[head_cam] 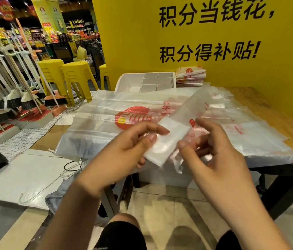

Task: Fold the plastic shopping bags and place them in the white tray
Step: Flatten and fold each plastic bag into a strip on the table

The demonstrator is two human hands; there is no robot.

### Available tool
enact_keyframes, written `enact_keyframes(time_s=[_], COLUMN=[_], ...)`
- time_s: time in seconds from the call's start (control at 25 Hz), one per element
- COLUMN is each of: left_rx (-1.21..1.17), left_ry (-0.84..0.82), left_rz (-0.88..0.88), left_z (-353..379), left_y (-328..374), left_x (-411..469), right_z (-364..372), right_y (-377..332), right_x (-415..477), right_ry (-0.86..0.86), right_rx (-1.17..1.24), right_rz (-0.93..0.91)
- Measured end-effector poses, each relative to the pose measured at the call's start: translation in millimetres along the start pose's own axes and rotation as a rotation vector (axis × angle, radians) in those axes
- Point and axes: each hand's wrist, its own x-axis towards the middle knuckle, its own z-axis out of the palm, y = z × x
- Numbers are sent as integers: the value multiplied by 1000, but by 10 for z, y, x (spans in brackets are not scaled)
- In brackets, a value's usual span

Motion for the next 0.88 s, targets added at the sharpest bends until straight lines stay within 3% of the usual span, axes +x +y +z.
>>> enact_keyframes(time_s=[0.12, 0.24, 0.32, 0.48, 0.56, 0.64, 0.8, 0.88], left_rx=[189, 457, 663, 928, 1068, 1085, 1101, 1124], left_ry=[-216, -312, -206, 262, 373, 296, -69, -105], left_rz=[-26, -82, -61, -4, 62, 101, -14, -22], left_z=[-292, -408, -437, -242, -96, 23, 135, 118], left_y=[43, 52, -1, -216, -292, -302, -312, -300], left_x=[351, 643, 768, 744, 671, 588, 475, 481], right_z=[-68, 40, 105, 185, 211, 218, 243, 216], right_y=[24, 170, 272, 333, 336, 345, 319, 313], right_x=[283, 612, 750, 818, 818, 849, 893, 895], right_ry=[23, -354, -480, -431, -435, -453, -516, -616], right_rx=[-497, -672, -678, -732, -755, -736, -703, -654], right_rz=[-329, -499, -469, -463, -471, -445, -359, -283])
